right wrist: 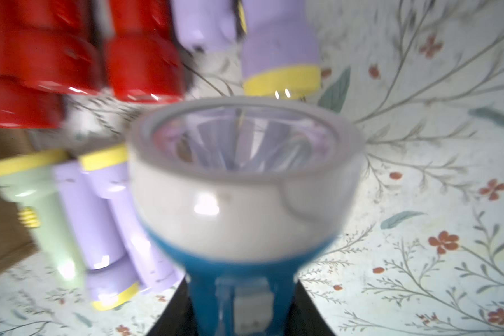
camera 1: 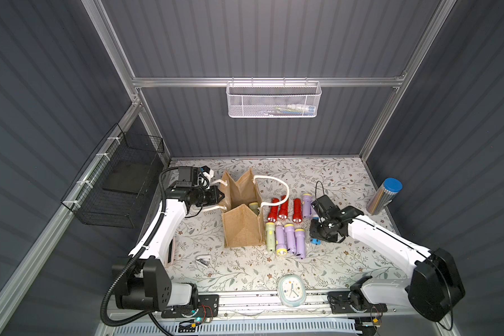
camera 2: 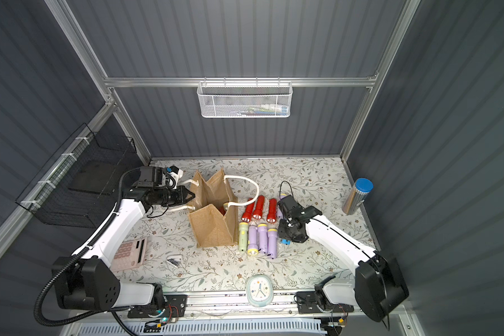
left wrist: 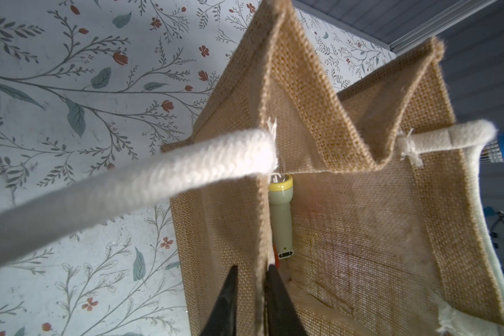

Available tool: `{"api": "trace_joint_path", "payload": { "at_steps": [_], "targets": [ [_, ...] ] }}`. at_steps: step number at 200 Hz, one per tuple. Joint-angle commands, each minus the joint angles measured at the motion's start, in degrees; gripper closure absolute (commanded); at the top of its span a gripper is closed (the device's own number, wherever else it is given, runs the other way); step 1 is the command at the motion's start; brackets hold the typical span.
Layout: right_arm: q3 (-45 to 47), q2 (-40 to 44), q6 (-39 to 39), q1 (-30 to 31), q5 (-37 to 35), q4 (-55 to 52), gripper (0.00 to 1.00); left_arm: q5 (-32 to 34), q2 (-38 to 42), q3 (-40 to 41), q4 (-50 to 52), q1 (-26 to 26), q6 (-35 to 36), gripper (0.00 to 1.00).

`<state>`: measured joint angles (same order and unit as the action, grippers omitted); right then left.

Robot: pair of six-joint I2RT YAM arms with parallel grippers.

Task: Put the flashlights into the tote bags
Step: Pick up the flashlight from the center of the board.

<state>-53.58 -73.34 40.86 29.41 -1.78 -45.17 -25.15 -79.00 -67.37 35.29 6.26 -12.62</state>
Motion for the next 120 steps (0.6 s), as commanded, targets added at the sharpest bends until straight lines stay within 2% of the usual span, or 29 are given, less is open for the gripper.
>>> {"api": "trace_joint_path", "payload": {
  "at_steps": [1,32,53,81,120],
  "targets": [
    [-7.44,1.96,-2.20,0.35,-2.08,-3.66,1.00,-0.76,-0.30,-1.19,0.57,-0.46,-0.03,0.87],
    [-19.88,0.85,-4.67,0.62,0.68,-4.15,1.00,-1.43,0.66,-0.20,-0.33,-0.44,-0.65,0.93],
    [-27.45,-1.00,-4.78,2.02,2.93,-1.87,1.00,-1.88,1.89,1.87,-3.36,-0.37,-3.66,0.96],
    [-35.82,-4.84,-4.86,7.18,3.73,1.74,1.00,-2.04,4.40,4.50,-7.25,-0.37,-6.76,1.00],
    [-44.20,-12.04,-5.77,12.51,5.55,6.73,1.00,-3.40,6.40,5.48,-7.93,-0.37,-7.37,1.00]
  ]
}}
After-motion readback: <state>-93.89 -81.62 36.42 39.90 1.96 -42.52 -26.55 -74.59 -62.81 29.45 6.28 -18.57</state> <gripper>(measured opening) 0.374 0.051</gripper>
